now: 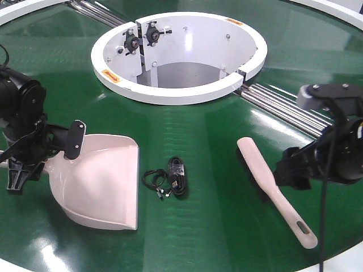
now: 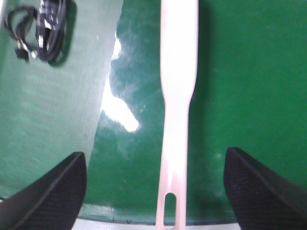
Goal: Clean and inspect green conveyor with broom and dustpan
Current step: 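Reach the right gripper to the pink brush handle and grasp it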
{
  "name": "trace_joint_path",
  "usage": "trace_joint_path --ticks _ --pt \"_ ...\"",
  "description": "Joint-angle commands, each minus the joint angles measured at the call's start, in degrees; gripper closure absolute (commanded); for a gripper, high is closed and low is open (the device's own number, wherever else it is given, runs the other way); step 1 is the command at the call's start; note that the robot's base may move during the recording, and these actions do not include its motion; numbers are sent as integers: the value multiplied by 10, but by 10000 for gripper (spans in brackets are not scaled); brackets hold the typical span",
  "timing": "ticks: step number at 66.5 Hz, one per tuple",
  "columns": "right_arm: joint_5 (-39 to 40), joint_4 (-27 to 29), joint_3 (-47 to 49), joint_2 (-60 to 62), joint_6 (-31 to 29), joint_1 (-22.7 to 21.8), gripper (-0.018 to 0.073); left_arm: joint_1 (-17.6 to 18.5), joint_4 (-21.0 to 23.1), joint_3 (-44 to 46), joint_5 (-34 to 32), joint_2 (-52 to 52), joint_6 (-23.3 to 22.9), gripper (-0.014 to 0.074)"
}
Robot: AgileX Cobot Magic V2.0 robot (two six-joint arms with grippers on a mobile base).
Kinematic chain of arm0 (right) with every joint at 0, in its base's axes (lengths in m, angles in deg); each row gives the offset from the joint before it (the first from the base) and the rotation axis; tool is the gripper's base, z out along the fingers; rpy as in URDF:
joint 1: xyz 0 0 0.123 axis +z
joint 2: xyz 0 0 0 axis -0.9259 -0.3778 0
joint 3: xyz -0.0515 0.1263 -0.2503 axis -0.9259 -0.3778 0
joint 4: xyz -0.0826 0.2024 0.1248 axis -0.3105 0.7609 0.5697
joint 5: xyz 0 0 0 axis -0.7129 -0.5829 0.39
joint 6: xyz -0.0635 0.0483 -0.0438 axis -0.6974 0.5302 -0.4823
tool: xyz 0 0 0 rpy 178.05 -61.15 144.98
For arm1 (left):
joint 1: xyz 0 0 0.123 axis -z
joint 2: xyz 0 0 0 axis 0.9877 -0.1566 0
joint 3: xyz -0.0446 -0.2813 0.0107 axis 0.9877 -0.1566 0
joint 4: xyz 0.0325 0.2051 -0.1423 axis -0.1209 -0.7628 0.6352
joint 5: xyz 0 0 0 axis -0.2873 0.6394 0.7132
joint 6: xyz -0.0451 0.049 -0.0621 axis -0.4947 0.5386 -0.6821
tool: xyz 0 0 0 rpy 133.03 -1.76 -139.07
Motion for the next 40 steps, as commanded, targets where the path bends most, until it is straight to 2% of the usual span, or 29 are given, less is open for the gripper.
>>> trace_joint_path --ticks 1,7,40 --pt "4 -39 18 -13 29 19 5 7 6 15 11 21 14 603" --pt "1 -56 18 -38 38 24 5 7 6 15 11 21 14 603" --pt "-5 -56 32 -168 39 24 5 7 6 15 11 21 14 603"
